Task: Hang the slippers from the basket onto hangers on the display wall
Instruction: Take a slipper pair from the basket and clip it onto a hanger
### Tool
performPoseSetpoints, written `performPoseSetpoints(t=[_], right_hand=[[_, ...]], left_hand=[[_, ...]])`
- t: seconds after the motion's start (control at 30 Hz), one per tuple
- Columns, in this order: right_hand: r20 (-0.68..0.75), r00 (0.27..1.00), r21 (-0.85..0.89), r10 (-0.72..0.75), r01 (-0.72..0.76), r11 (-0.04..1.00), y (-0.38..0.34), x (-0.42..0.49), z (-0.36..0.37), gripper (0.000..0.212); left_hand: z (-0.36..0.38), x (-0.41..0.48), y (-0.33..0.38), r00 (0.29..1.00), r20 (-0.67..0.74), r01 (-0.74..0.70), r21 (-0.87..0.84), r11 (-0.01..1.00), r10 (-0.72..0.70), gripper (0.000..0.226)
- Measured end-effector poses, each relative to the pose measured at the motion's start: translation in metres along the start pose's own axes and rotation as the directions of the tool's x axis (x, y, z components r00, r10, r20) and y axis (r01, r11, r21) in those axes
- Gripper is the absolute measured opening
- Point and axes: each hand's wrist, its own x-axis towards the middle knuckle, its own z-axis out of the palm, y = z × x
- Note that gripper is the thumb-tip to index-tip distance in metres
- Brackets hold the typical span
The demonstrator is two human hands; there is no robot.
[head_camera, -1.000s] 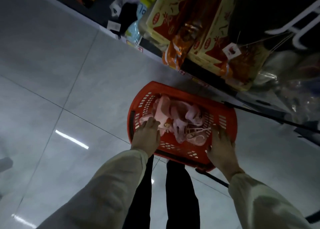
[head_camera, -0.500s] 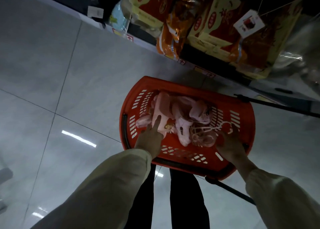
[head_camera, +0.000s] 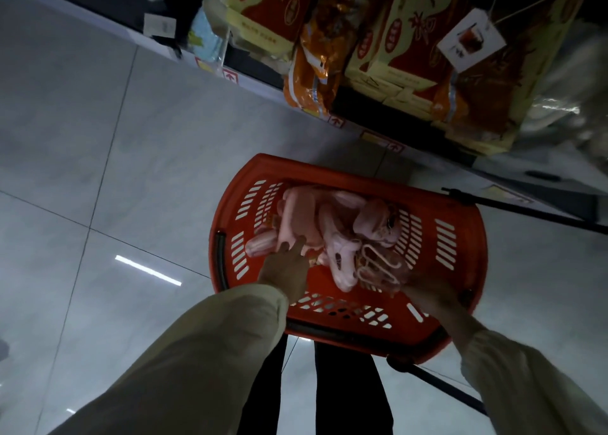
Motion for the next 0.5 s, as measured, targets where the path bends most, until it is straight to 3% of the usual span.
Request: performPoseSetpoints(t=[0.13, 0.17, 0.27, 0.37, 0.5], right_hand=[[-0.038, 0.978, 0.024, 0.205, -0.204, 0.979, -0.001, -0.014, 0.024, 0.011], [-0.038, 0.979, 0.03, 0.198, -0.197, 0.98, -0.002, -0.018, 0.029, 0.008], [-0.067, 0.945, 0.144, 0.32, -0.309, 0.94, 0.001, -0.016, 0.036, 0.015], [-0.127, 0.924, 0.213, 0.36, -0.329, 0.92, 0.0, -0.019, 0.046, 0.018], [-0.191, 0.898, 0.341, 0.396, -0.317, 0.885, -0.013, -0.039, 0.072, 0.015]], left_hand=[[0.0, -0.002, 0.013, 0.999, 0.044, 0.026, 0.058, 0.998, -0.029, 0.042], [0.0, -0.002, 0.015, 0.998, 0.052, 0.033, 0.057, 0.998, -0.036, 0.044], [0.001, 0.001, 0.015, 0.994, 0.097, 0.042, 0.06, 0.997, -0.048, 0.045], [0.006, -0.002, 0.013, 0.988, 0.153, 0.024, 0.047, 0.999, -0.031, 0.049], [0.017, -0.017, 0.011, 0.996, 0.088, 0.0, 0.003, 1.0, 0.0, 0.048]])
